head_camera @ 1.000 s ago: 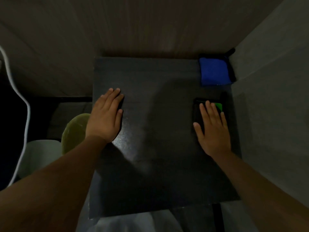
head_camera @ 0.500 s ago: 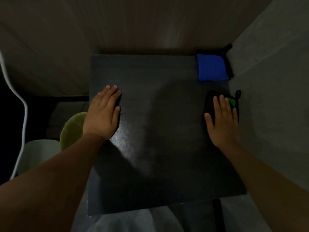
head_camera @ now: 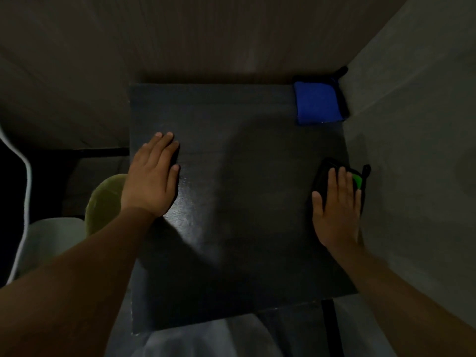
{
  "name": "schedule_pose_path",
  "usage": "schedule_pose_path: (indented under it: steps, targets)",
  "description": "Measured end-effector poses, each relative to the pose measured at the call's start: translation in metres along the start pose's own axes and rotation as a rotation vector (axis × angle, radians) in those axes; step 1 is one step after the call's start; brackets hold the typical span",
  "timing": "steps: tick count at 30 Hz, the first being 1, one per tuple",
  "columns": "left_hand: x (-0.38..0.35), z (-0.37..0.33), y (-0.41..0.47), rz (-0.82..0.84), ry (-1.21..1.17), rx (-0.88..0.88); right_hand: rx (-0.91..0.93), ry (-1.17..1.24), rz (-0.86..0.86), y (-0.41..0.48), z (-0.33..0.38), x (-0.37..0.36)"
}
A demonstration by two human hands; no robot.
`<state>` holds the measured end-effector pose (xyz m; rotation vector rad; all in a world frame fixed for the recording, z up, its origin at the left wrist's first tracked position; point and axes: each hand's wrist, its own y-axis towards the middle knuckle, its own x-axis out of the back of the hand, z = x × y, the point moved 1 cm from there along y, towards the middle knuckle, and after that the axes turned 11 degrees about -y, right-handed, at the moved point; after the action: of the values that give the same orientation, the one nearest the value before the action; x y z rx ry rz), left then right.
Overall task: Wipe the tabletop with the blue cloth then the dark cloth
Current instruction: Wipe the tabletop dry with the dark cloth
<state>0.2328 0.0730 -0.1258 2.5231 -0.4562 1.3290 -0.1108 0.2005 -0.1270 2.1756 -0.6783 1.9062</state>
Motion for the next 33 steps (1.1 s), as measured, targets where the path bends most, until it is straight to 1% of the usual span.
schedule_pose_path:
  steps: [6, 10, 21, 33]
  targets:
    - [0.001, -0.002, 0.000, 0.012, 0.008, 0.019, -0.092, 0.003, -0.012, -0.010, 0.019, -0.004]
    - [0.001, -0.003, 0.000, 0.008, 0.001, 0.019, -0.092, -0.012, -0.007, -0.018, 0.038, -0.003]
    - [0.002, -0.002, 0.001, 0.021, 0.027, 0.021, 0.070, -0.018, -0.016, -0.052, 0.114, 0.009]
    - [0.001, 0.001, 0.001, 0.024, 0.021, 0.025, 0.236, 0.026, -0.031, -0.084, 0.174, 0.015]
